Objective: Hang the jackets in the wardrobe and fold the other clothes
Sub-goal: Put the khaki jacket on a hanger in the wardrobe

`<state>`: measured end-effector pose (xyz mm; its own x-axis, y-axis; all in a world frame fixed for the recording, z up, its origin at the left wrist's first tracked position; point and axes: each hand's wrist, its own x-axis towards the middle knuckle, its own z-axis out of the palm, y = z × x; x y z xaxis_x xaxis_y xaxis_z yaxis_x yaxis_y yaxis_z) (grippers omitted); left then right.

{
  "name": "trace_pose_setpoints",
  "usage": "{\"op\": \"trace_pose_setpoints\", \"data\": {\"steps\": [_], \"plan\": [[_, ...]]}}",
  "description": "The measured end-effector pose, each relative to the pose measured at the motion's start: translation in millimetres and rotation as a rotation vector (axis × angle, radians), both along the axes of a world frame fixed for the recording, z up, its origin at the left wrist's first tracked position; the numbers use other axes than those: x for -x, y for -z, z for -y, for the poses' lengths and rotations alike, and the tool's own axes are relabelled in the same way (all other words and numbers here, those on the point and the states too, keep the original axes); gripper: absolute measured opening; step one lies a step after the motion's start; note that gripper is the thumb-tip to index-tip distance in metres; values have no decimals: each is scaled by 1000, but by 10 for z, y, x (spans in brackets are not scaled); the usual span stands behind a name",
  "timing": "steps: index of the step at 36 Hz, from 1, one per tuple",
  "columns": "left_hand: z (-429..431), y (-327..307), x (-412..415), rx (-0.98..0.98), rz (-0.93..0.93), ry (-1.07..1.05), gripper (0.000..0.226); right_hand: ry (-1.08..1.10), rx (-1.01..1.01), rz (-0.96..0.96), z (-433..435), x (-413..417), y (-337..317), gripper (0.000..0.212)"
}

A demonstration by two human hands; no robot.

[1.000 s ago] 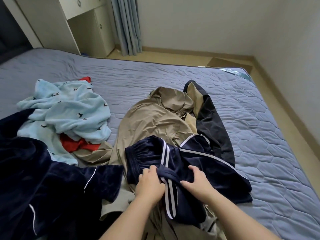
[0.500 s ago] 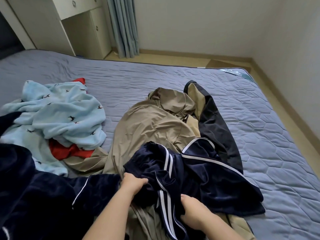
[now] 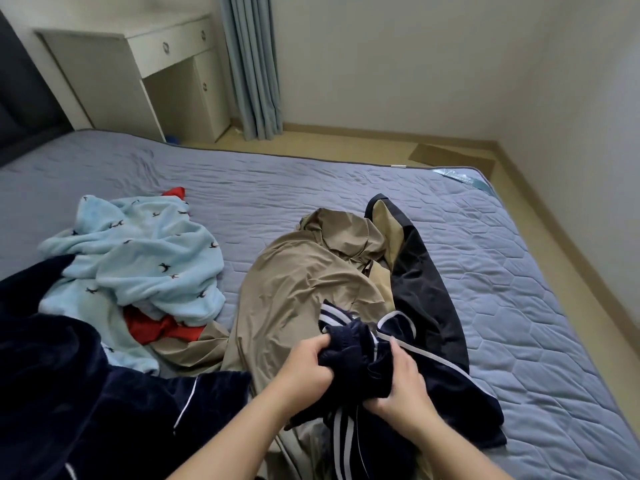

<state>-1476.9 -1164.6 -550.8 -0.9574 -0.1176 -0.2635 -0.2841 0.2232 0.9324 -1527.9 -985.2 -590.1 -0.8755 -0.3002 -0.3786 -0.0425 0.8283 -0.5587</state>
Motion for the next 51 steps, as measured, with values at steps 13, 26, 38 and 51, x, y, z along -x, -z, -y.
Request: {"op": "trace_pose_setpoints", "data": {"steps": [13,26,38,51], "plan": [[288,-2532,-257,-277,-256,-356,43,12,539,64,422,-199,-1836,23],[1402,-3420,-1719,568,-95,-172,36,0,1030,519,2367,-1221,-3844,22],[2615,-3940,-2283,807,-7,-1368,26,-453,835,642,3193,-1616,-3942,71],[1250,-1418,-1913,875,545,-210,52,-138,143,442,1226,-1040,-1464,46]]}}
